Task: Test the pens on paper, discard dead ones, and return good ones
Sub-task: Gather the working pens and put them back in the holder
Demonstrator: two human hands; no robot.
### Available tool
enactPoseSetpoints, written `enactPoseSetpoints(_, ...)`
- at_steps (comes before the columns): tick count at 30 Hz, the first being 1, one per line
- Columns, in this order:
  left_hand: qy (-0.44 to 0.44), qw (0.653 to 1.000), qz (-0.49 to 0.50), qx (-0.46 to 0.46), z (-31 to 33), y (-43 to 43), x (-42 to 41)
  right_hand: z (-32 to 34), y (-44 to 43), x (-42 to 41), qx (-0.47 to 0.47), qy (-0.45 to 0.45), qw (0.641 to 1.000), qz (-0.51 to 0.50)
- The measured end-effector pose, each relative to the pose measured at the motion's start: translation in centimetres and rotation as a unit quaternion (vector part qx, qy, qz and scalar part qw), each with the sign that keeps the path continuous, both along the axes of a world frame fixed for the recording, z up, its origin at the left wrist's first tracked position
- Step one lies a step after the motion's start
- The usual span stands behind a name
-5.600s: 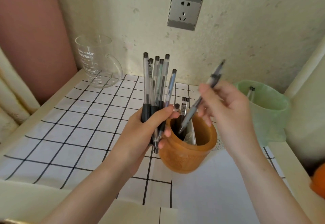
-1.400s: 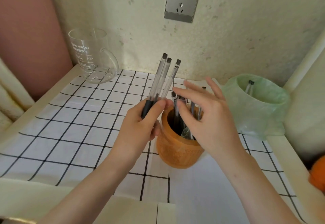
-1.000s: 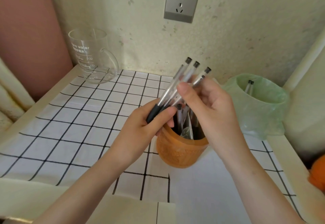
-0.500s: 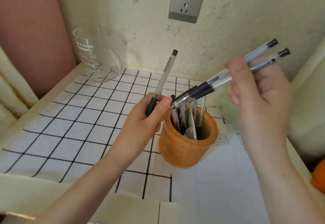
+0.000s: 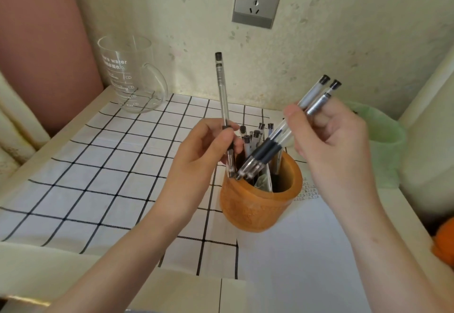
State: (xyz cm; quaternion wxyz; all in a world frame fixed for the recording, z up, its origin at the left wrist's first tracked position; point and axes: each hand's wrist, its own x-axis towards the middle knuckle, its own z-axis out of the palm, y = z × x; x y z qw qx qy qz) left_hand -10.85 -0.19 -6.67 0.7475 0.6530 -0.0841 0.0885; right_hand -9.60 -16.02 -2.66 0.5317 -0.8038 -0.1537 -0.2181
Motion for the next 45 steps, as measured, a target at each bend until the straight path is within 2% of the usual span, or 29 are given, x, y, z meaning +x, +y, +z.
enactPoseSetpoints(3,-0.012,1.0,0.018,0.022,0.2,0.2,-0.1,0.0,-0.4,0.4,-0.001,-0.03,0.999,-0.031)
enactPoseSetpoints(6,-0.012,0.999,0.03,0.024,0.4,0.3,0.0,-0.2,-0.5,0.5,-0.019,-0.026,0.999,-0.021)
enactPoseSetpoints(10,-0.032,0.994,0.044,0.091,0.2,-0.2,-0.2,-0.9,0.4,0.3,-0.093,-0.006,0.996,0.012)
enactPoseSetpoints(16,-0.039,0.976,0.098,0.19,-0.6,-0.8,-0.8,-1.3,0.2,0.2,-0.226,0.059,0.972,0.036)
enactPoseSetpoints(18,-0.051,0.96,0.119,0.247,-0.9,-0.7,-0.8,-0.9,-0.3,0.2,-0.216,0.05,0.975,0.008)
enactPoseSetpoints(20,-0.053,0.952,0.123,0.274,-1.1,-0.5,-0.7,-0.3,-0.3,0.1,-0.154,0.013,0.988,0.02)
enactPoseSetpoints(22,-0.046,0.954,0.109,0.277,-1.2,-0.5,-0.7,0.0,-0.1,0.0,-0.125,-0.058,0.987,0.079)
enactPoseSetpoints(25,-0.052,0.956,0.099,0.272,-1.2,-0.8,-0.7,-0.5,0.8,0.0,-0.17,-0.108,0.968,0.15)
enactPoseSetpoints(28,-0.036,0.97,0.081,0.228,-1.1,-0.9,-0.9,-1.5,1.4,0.4,-0.239,-0.129,0.951,0.15)
enactPoseSetpoints(30,-0.037,0.973,0.068,0.216,-0.9,-1.0,-1.1,-1.9,1.2,0.7,-0.249,-0.145,0.948,0.132)
enactPoseSetpoints(33,-0.028,0.98,0.008,0.198,-0.5,-0.9,-1.3,-1.9,0.9,0.9,-0.249,-0.145,0.948,0.137)
enactPoseSetpoints(36,-0.034,0.968,-0.032,0.247,-0.5,-1.0,-1.4,-2.1,1.2,0.5,-0.248,-0.115,0.949,0.157)
enactPoseSetpoints(39,-0.033,0.964,-0.031,0.262,-0.9,-1.1,-1.4,-2.7,1.5,0.7,-0.309,-0.17,0.932,0.084)
enactPoseSetpoints(41,-0.01,0.951,-0.043,0.305,-1.4,-1.1,-1.3,-2.6,1.2,1.1,-0.337,-0.181,0.923,0.049)
enactPoseSetpoints(43,0.025,0.947,-0.05,0.317,-1.7,-1.0,-1.2,-2.4,1.2,1.2,-0.36,-0.157,0.918,0.058)
enactPoseSetpoints(45,0.042,0.956,-0.074,0.281,-1.4,-1.0,-1.4,-2.5,1.1,0.9,-0.336,-0.082,0.931,0.117)
